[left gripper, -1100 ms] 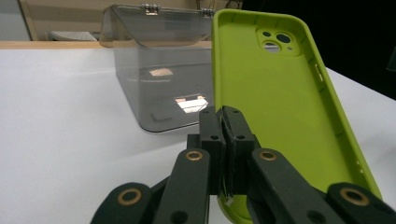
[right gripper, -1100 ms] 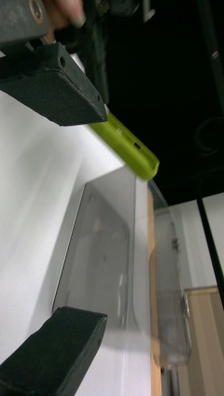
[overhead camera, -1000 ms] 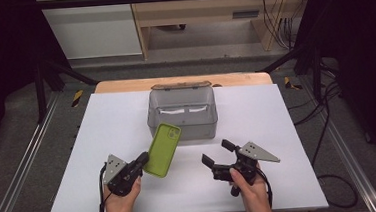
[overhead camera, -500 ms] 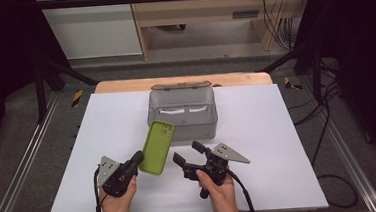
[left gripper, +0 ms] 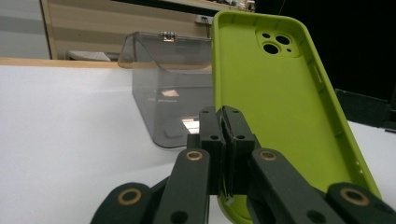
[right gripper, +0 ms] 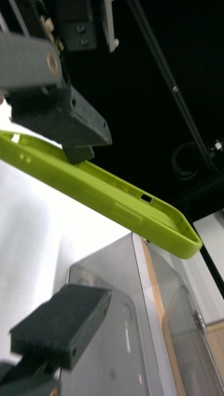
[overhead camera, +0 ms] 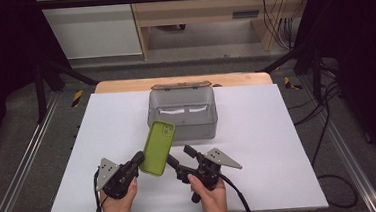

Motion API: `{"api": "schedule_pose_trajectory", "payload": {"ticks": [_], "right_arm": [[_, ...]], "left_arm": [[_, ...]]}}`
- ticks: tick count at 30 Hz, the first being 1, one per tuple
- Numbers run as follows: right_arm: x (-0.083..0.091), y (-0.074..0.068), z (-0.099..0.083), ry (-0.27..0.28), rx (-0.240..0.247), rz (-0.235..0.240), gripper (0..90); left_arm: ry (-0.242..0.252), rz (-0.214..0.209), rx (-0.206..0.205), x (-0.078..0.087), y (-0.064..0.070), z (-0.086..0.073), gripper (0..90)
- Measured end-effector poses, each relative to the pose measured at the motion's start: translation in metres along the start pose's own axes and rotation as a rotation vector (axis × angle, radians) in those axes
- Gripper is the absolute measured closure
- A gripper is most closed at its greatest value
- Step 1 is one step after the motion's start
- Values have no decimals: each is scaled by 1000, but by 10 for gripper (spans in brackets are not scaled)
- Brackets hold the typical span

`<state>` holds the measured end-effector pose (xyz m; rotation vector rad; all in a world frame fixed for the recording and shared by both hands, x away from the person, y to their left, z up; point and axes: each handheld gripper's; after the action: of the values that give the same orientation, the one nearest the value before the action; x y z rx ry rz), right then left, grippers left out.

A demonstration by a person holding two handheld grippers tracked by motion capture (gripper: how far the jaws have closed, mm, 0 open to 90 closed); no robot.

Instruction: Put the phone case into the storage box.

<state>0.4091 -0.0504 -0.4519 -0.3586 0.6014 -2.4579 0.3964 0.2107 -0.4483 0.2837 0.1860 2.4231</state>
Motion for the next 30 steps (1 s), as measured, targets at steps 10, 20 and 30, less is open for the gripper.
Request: {"api": "schedule_pose_trajectory", "payload": {"ticks": [10, 20, 30], "right_arm": [[-2, -1, -3, -7, -20, 57, 373], [-9, 0, -2, -14, -67, 103, 442], [-13, -2, -5, -7, -100, 109, 587]], "left_arm": [[33, -16, 7, 2, -2, -1, 880], [34, -12, 3, 2, 0, -4, 880], [38, -38, -11, 0, 7, -5, 880]]}}
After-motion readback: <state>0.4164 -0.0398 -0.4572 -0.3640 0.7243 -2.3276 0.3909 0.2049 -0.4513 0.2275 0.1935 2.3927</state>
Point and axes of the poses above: each handheld gripper's, and its own axes: x roughly backward along the jaws, z roughly out of its top, y roughly to its right, and after that the axes turned 10 degrees about -z, right-handed
